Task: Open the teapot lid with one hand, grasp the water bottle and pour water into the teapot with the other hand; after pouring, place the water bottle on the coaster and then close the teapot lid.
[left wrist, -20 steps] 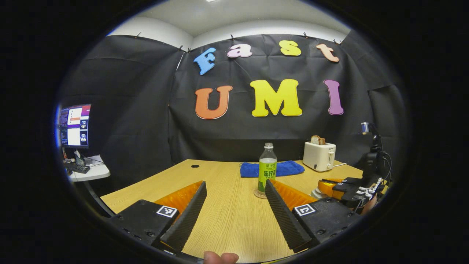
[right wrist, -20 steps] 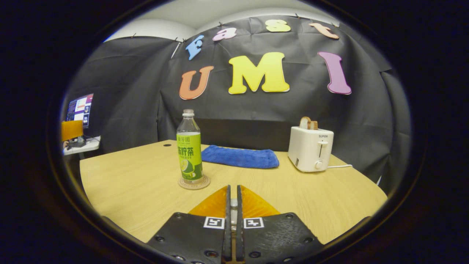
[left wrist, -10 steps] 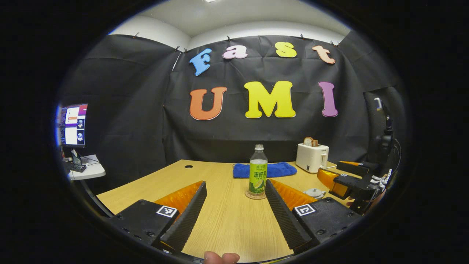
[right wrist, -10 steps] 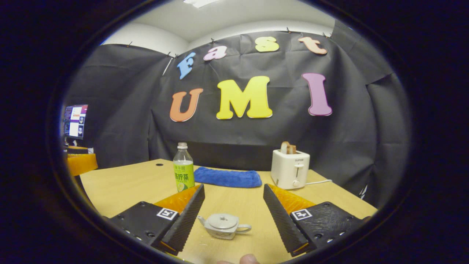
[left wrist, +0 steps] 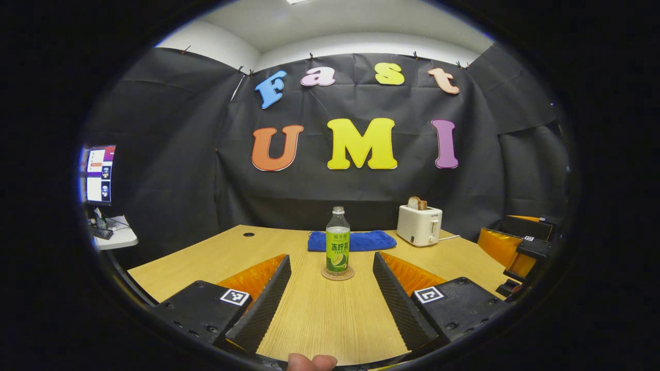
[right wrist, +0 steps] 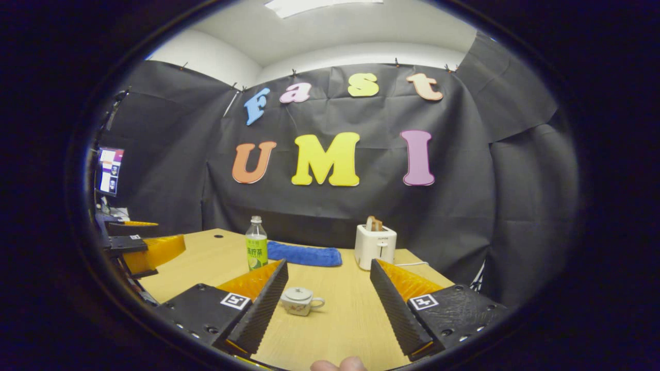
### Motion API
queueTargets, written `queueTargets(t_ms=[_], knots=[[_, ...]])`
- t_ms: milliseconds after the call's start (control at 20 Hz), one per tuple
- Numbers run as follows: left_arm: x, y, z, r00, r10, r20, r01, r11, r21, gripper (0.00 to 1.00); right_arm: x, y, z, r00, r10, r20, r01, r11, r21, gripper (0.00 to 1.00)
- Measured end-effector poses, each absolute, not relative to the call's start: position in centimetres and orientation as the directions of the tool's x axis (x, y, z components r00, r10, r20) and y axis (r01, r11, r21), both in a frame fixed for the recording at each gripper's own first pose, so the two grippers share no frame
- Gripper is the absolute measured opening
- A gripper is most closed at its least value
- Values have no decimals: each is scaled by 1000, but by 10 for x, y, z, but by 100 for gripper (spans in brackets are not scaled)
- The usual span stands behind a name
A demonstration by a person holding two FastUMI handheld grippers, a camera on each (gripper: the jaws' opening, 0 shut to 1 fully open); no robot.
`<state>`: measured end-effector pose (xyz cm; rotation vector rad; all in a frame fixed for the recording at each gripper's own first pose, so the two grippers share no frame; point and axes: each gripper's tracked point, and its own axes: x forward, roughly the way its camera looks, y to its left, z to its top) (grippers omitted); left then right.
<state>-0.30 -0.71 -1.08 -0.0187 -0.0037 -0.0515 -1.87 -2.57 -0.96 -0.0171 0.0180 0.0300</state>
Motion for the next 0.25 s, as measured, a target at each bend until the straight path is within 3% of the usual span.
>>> queueTargets(t_ms=[250], knots=[[-10,-14,-4,997,-69,19,69,998,-6,100,-33,-22,5,1000,-4,21,4,1000,0,97]])
